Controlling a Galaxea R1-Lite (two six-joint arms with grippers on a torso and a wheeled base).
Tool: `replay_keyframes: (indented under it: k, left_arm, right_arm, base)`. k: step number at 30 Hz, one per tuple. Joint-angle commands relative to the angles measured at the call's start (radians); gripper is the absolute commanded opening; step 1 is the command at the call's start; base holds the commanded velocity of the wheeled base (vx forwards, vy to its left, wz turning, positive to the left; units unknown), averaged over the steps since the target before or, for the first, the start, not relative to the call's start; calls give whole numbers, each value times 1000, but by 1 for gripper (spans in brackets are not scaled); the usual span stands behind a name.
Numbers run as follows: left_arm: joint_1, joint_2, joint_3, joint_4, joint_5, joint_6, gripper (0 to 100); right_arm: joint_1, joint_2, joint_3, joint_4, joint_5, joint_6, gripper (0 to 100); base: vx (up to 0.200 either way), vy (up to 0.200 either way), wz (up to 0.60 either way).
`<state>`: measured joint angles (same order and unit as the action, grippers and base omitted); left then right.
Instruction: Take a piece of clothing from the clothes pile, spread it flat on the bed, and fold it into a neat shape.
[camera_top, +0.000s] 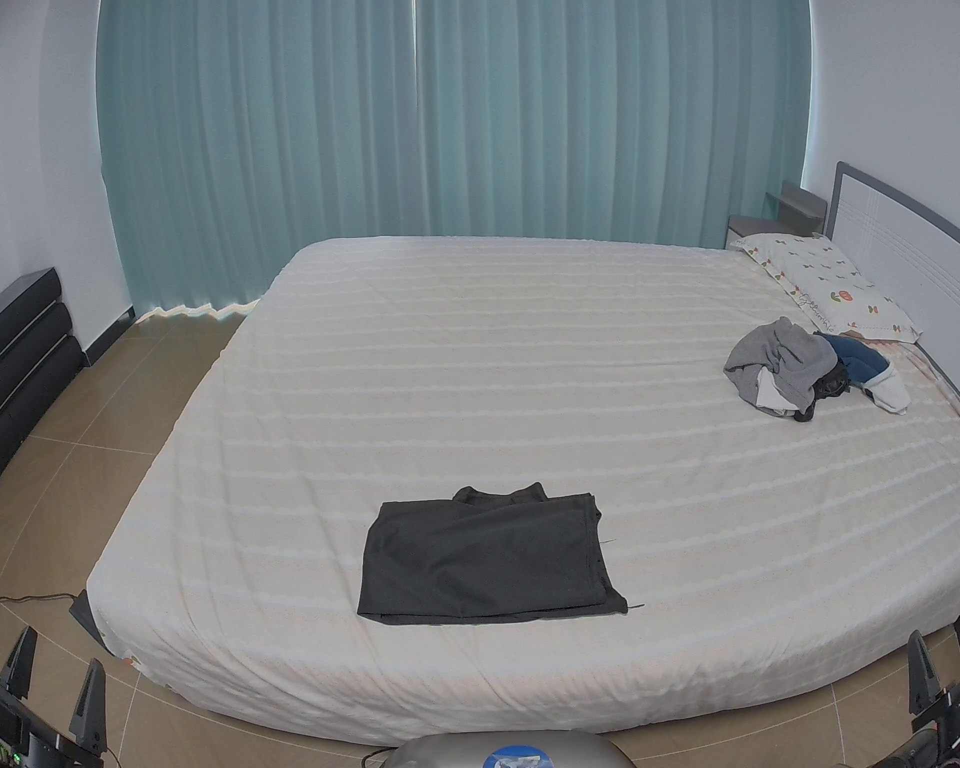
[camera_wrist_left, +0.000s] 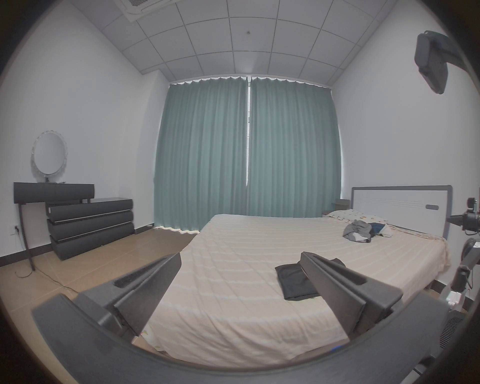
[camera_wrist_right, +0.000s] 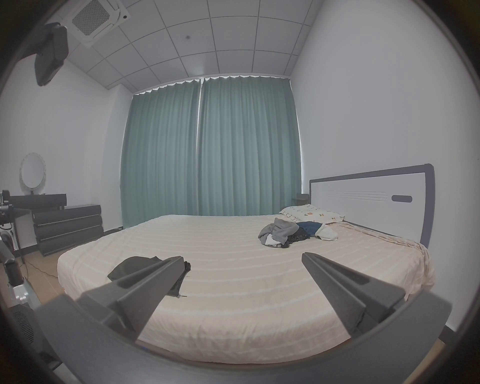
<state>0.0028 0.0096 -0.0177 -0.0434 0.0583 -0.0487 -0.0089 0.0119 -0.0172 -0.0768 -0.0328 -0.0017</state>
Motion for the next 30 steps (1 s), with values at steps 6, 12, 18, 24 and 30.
replay_keyframes:
  k: [6,12,18,24,30]
  left_arm:
    - [0,-8,16,46,-20,20,100]
    - [0,-10,16,50,-26,44,100]
    - [-1,-10,16,48,-26,46,100]
    - [-1,-10,16,48,-28,44,100]
    - [0,-10,16,48,-26,38,100]
  right_arm:
    - [0,-12,10,19,33,-9,100]
    - [-2,-10,14,81,30,-26,100]
    - [0,-10,17,75,27,-15,100]
    - [1,-12,17,74,30,-18,100]
    - [3,-12,17,74,33,-20,100]
  base:
    - [0,0,0]
    - [0,0,0]
    - [0,0,0]
    - [0,0,0]
    - [0,0,0]
